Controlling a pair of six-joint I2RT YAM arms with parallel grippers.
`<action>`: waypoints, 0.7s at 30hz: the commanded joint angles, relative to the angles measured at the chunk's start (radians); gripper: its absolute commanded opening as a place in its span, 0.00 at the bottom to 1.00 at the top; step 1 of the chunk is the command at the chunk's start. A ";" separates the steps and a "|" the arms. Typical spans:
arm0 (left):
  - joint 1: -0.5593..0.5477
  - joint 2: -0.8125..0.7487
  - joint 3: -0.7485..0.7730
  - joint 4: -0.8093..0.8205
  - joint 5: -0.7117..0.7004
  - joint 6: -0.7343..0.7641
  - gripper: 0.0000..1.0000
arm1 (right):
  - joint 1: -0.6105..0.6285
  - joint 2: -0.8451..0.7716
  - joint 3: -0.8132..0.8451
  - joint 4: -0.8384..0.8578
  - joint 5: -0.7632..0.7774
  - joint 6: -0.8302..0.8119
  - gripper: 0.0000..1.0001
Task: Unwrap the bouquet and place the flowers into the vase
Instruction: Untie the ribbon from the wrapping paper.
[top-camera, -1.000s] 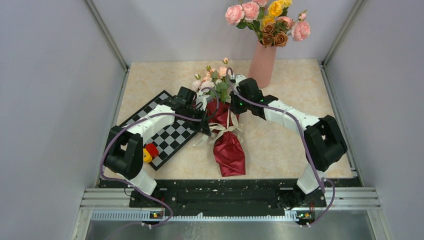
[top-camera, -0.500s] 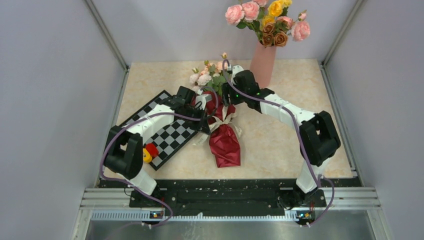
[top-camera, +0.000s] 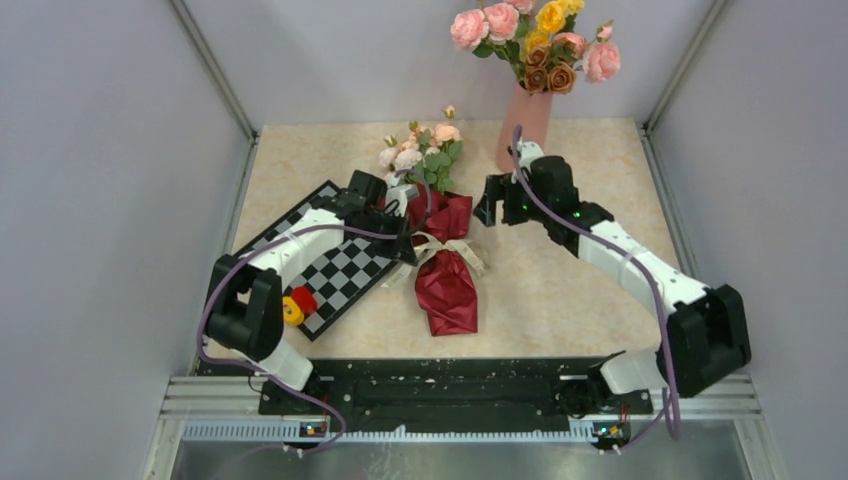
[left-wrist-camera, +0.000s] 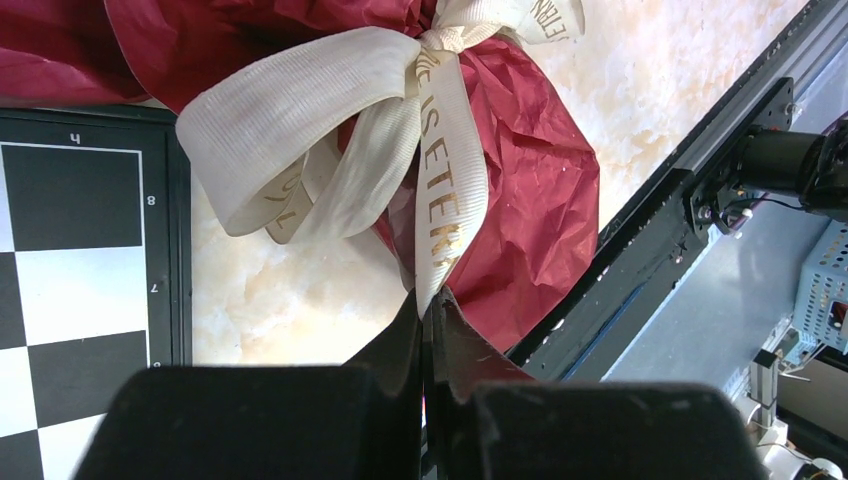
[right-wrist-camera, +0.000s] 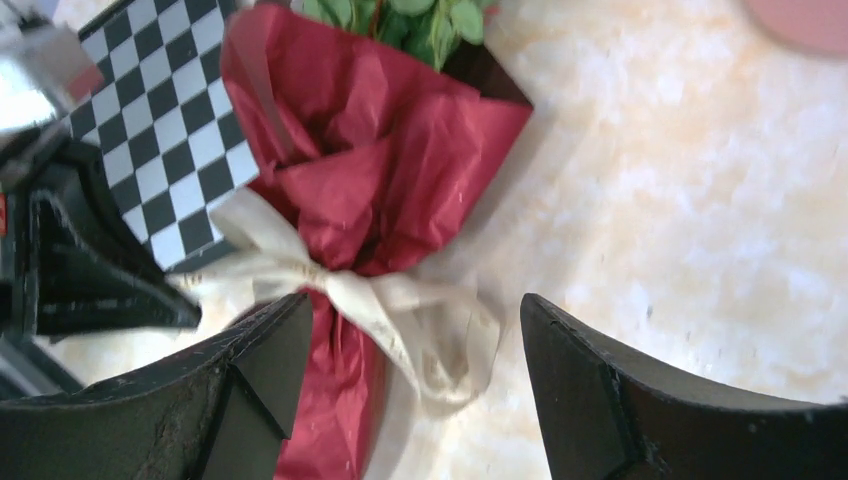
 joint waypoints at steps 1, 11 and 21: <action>0.006 -0.040 0.012 0.008 0.006 0.011 0.00 | -0.027 -0.122 -0.155 0.018 -0.108 0.064 0.78; 0.008 -0.049 0.009 0.011 0.015 0.001 0.00 | -0.041 -0.287 -0.472 0.157 -0.155 0.208 0.74; 0.008 -0.053 0.008 0.016 0.026 -0.002 0.00 | -0.038 -0.336 -0.700 0.495 -0.036 0.620 0.70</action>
